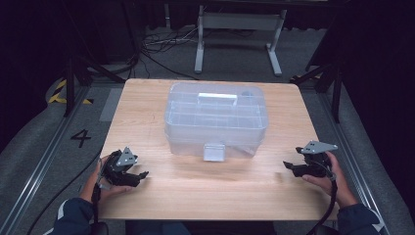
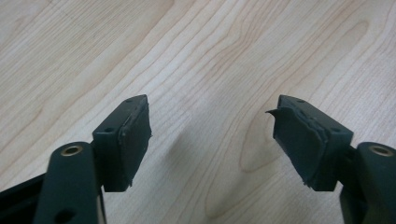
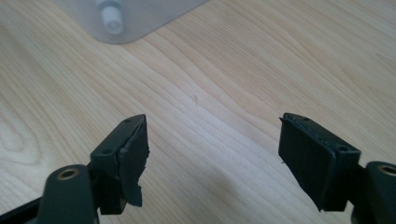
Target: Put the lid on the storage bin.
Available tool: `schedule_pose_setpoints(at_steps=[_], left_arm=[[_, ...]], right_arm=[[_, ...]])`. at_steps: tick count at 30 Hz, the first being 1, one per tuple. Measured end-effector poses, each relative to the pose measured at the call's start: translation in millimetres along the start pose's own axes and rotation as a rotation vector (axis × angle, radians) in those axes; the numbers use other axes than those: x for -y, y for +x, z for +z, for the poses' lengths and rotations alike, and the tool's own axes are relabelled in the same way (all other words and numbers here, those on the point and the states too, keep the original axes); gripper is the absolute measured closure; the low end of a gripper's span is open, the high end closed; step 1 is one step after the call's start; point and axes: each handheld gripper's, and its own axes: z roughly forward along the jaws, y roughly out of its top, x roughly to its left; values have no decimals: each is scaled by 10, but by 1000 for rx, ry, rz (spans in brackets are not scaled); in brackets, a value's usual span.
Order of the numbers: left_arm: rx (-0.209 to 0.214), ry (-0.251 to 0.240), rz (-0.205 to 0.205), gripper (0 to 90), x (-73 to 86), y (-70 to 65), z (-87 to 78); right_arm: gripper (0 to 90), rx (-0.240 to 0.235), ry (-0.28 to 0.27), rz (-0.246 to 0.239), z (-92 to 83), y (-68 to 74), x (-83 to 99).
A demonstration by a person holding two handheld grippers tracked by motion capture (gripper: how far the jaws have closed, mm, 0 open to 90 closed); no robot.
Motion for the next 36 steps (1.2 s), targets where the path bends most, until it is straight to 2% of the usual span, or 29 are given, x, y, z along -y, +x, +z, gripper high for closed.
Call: schedule_pose_setpoints(at_steps=[2,4,6,8,10,12,14,17,36], left_arm=[[16,-11,-20,236,38,8,6],[11,-1,-19,208,80,8,34],[27,-17,-48,195,115,15,46],[29,-31,-57,185,141,23,48],[50,-59,-118,162,203,52,65],[49,-72,-135,155,230,63,64],[48,-70,-134,156,232,63,62],[46,-68,-137,152,233,62,62],[42,-67,-142,146,228,62,67]], right_arm=[[239,-5,-1,35,5,-16,87],[238,3,12,50,17,-23,169],[238,16,20,69,25,-34,232],[238,11,5,105,32,-45,296],[238,18,-7,146,70,-54,353],[217,8,-30,182,102,-66,400],[207,7,-26,199,104,-82,405],[199,-6,-22,212,112,-100,406],[177,0,-17,217,118,-98,403]])
